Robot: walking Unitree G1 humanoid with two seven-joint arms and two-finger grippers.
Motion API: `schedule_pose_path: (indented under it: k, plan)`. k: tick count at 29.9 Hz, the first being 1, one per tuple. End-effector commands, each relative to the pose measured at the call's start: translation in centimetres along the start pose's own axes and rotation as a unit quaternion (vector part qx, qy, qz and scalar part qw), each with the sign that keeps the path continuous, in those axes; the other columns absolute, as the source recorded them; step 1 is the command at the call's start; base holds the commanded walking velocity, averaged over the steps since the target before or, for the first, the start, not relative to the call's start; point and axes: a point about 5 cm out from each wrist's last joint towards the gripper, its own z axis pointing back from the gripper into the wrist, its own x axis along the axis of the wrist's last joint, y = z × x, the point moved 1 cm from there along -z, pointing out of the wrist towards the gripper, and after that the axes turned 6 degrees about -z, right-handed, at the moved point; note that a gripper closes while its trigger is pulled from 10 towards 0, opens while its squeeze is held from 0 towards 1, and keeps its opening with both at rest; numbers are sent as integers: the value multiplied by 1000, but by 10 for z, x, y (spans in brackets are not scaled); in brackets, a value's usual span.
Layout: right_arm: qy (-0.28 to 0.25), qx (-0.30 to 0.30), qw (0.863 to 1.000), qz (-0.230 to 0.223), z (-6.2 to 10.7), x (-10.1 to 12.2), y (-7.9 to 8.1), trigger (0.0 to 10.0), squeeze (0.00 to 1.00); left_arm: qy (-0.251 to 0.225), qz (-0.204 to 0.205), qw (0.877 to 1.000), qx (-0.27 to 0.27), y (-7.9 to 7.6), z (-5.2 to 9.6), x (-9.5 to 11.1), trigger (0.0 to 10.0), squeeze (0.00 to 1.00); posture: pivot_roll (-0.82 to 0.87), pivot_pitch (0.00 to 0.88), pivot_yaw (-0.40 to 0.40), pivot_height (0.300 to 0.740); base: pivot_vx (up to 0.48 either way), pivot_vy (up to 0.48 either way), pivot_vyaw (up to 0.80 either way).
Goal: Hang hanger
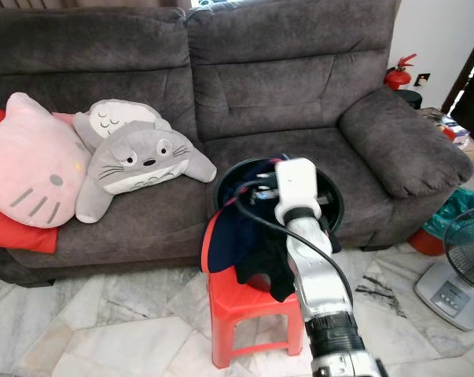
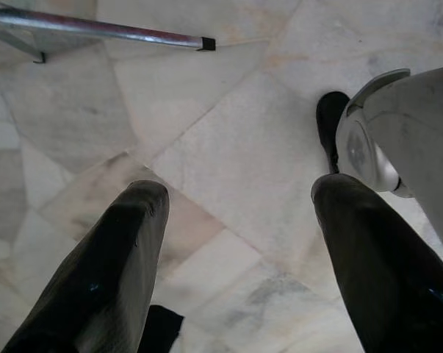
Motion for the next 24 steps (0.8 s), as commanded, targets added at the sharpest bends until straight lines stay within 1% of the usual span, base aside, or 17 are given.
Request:
schedule_pose_path:
  k: [1,3,5,6,7,11,13,14,15,17,18,19,20,22,24]
  plan:
    - [-26,-13,999,-13,-1,14,-2,10000,0,0,-13,1000,-1,3,0,0,10000,0,-183,0,68,740,0,0,0]
    - [-27,-19,999,-28,-1,17,-2,10000,0,-1,-15,1000,0,4,0,1,10000,0,-180,0,69,740,0,0,0]
    - [-23,-21,999,-39,1,14,-2,10000,0,-1,-16,1000,1,5,0,1,10000,0,-179,0,71,740,0,0,0]
    - [-16,-28,998,-57,3,12,-3,10000,0,-2,-17,1000,2,6,0,1,10000,0,-173,0,75,740,0,0,0]
    - [-14,-30,998,-62,4,12,-3,10000,0,-2,-18,1000,2,6,0,1,10000,0,-173,0,76,740,0,0,0]
    - [-12,-24,998,-56,7,11,-3,10000,0,0,-15,1000,5,9,0,-1,10000,0,-176,0,83,740,0,0,0]
    - [-28,-19,998,-49,8,16,-5,10000,0,1,19,1000,11,9,1,-3,10000,0,-175,0,85,740,0,0,0]
    - [-30,-20,998,-45,8,16,-6,10000,0,1,30,999,12,9,1,-4,10000,0,-175,0,85,740,0,0,0]
    - [-31,-21,998,-42,8,16,-6,10000,0,0,36,999,13,9,1,-4,10000,0,-175,0,85,740,0,0,0]
    - [-30,-31,998,-43,7,18,-11,10000,0,0,63,998,18,8,1,-5,10000,0,-164,0,78,740,0,0,0]
    - [-29,-31,998,-44,7,17,-11,10000,0,-1,83,996,20,8,2,-6,10000,0,-164,0,78,740,0,0,0]
    - [-29,-28,998,-44,7,17,-10,10000,0,0,94,995,22,8,2,-6,10000,0,-161,0,74,740,0,0,0]
    - [-30,-19,999,-37,7,18,-8,10000,0,2,130,991,26,7,2,-8,10000,0,-152,0,64,740,0,0,0]
    - [-33,-12,999,-30,8,19,-5,10000,0,1,168,985,28,6,2,-9,10000,0,-150,0,62,740,0,0,0]
    - [-34,-9,999,-29,8,20,-4,10000,0,1,177,984,28,6,2,-9,10000,0,-150,0,62,740,0,0,0]
